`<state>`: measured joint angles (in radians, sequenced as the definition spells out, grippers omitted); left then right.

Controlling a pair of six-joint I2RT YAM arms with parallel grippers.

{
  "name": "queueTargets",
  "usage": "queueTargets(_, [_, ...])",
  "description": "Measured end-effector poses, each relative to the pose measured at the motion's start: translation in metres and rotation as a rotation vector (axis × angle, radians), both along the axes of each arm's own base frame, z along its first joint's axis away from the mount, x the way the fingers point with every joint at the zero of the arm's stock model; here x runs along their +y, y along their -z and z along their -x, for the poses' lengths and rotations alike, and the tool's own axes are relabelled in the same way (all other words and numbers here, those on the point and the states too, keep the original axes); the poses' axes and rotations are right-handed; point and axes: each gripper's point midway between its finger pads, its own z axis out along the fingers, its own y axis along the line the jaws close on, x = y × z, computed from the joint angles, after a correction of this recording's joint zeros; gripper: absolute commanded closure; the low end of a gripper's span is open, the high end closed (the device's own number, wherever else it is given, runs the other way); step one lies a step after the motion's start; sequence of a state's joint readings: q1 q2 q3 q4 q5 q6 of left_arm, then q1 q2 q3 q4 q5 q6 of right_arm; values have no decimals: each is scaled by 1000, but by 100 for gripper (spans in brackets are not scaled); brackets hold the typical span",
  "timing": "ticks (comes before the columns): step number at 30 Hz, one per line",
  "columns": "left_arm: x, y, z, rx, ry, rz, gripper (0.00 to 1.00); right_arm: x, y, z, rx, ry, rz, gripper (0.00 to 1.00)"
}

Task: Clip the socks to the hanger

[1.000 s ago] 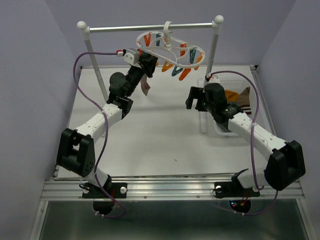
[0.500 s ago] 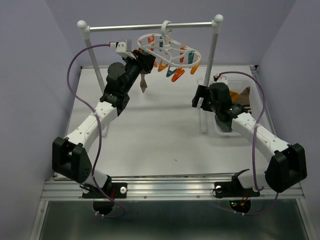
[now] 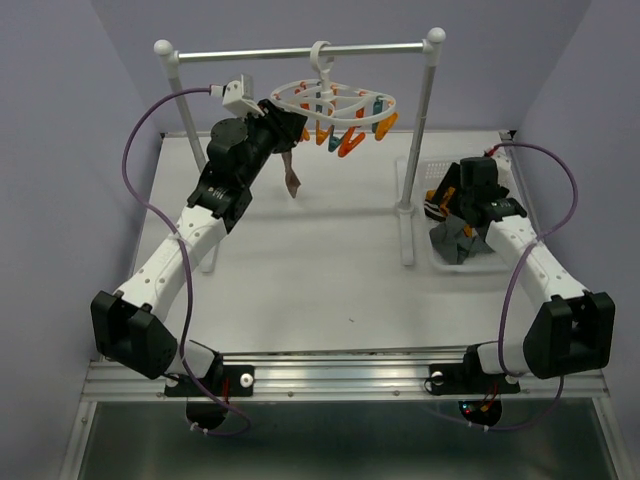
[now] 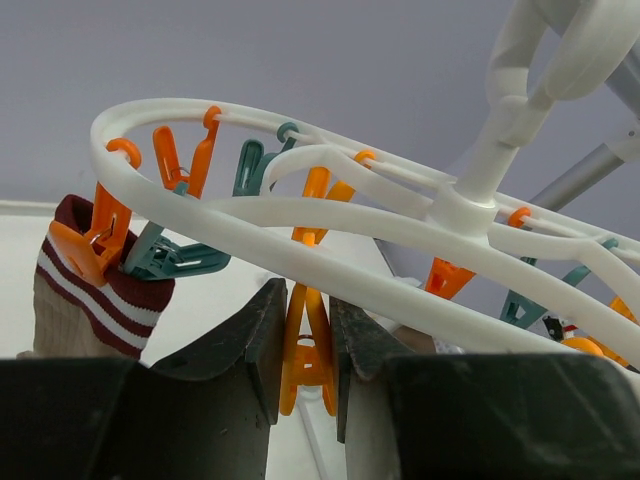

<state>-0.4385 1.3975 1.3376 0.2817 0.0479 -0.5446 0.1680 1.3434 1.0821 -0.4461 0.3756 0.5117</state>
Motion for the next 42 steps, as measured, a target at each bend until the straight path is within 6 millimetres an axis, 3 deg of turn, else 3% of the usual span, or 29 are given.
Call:
queueTargets(6, [6,0,1,19,-29,13,100,-68,-1,-7,33,133,88,0])
queueTargets(12, [6,2,1,26,-30,11,100,-98,12,-15,110,94,185,0])
queueTargets(18, [6,2,1,28,-29,13,100,-148,47,-11,208,92,136,0])
queueTargets(21, [5,2,1,29,-28,13,100,-154,66,-17,239,76,80,1])
queueTargets(24, [2,3,0,31,-24,12,100,-148,98,-19,309,41,26,14])
queueTargets(25, [2,4,0,32,-24,12,100,-146,110,-19,335,34,9,24])
queueTargets(29, [0,5,-1,35,-27,11,100,-136,135,-17,387,6,-51,27])
queueTargets(30, [1,5,-1,34,-31,12,100,-135,135,-18,385,2,-59,31])
queueTargets(31, [1,5,-1,34,-33,12,100,-133,135,-19,378,-2,-69,45])
queueTargets(33, [2,4,-2,34,-40,13,100,-132,132,-22,361,-1,-75,60])
queueTargets(34, [2,4,-2,34,-41,13,100,-132,132,-24,355,-2,-77,72])
queueTargets(36, [2,4,-2,34,-42,13,100,-131,131,-26,340,-4,-80,83])
queueTargets(38, [2,4,-2,34,-44,13,100,-130,127,-26,324,-5,-83,99])
queueTargets(42, [3,4,-2,34,-48,13,100,-128,106,-34,252,-19,-78,99])
